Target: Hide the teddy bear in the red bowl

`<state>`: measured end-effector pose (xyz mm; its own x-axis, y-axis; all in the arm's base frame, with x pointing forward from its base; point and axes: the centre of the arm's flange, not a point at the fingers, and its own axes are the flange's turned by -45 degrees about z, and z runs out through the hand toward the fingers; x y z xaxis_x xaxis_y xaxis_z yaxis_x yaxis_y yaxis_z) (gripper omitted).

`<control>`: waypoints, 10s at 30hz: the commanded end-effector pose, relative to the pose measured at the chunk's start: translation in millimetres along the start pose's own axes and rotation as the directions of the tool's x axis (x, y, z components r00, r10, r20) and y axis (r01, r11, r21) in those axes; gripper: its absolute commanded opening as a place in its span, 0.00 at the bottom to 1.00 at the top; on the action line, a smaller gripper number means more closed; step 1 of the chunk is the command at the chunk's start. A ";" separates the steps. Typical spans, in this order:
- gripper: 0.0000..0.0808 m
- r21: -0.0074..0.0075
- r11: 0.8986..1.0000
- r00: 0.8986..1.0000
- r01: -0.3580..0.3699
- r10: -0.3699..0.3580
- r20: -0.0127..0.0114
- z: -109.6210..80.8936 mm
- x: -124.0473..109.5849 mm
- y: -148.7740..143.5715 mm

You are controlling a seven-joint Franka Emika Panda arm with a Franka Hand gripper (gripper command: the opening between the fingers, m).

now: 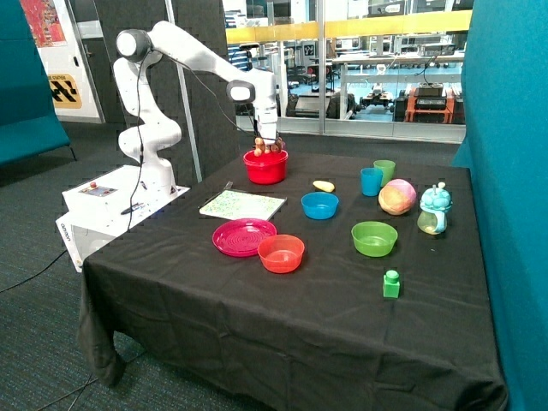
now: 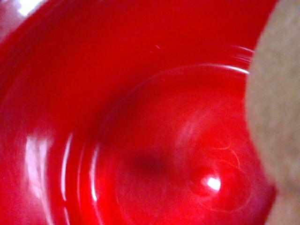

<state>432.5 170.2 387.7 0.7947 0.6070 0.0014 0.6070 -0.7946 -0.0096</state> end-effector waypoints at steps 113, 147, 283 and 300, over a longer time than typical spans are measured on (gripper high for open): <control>0.61 -0.008 0.732 0.732 -0.681 0.681 -0.006 -16.4 -29.6 121.1; 0.73 -0.007 0.575 0.575 -0.818 0.818 -0.007 6.4 -79.3 233.7; 0.47 -0.007 0.639 0.639 -0.769 0.769 -0.007 99.8 -84.9 387.8; 0.41 -0.007 0.659 0.659 -0.752 0.752 -0.006 103.5 -75.4 379.3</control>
<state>601.3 -179.9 281.9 0.9787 -0.2055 0.0015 -0.2055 -0.9787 0.0001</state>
